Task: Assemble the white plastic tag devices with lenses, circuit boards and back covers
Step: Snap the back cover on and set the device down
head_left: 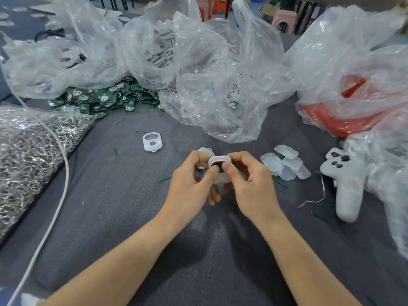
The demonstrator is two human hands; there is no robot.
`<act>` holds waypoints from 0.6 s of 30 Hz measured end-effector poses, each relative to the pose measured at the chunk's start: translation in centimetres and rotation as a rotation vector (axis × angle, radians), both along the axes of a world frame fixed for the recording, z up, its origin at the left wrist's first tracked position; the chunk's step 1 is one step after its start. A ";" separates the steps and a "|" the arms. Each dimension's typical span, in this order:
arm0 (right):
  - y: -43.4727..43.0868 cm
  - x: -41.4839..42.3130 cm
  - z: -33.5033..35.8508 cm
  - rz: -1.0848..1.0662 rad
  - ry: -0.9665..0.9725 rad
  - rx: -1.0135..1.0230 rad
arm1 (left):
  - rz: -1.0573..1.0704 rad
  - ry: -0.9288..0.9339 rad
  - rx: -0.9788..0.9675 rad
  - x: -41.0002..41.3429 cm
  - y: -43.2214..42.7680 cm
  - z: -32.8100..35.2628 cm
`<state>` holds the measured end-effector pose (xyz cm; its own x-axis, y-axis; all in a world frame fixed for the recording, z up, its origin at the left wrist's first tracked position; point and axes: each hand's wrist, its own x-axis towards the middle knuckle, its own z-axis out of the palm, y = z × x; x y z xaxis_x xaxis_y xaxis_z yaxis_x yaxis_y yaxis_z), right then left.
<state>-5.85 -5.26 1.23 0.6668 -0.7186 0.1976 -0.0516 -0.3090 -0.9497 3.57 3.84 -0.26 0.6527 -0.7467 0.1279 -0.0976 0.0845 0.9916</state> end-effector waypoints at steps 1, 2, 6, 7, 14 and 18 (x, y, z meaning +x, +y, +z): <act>0.1 0.0 0.1 0.000 0.002 0.010 | 0.008 0.002 0.005 0.0 0.0 0.0; 0.0 0.0 0.2 0.007 -0.001 0.037 | 0.014 0.004 0.008 0.1 -0.1 0.0; -0.3 -0.4 0.4 0.060 -0.018 0.154 | 0.019 -0.075 0.037 -0.1 -0.1 0.0; -0.3 -0.5 0.4 0.077 -0.020 0.175 | 0.018 -0.107 0.043 -0.2 -0.1 0.0; -0.4 -0.6 0.5 0.164 -0.063 0.406 | -0.037 -0.130 0.009 0.1 0.2 0.3; -0.7 -0.6 0.9 0.181 -0.111 0.554 | -0.150 -0.031 -0.025 0.7 0.2 0.5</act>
<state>-6.44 -5.92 2.12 0.7852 -0.6113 -0.0990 0.0647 0.2400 -0.9686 4.31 4.08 0.20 0.5296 -0.8318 0.1663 -0.1125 0.1254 0.9857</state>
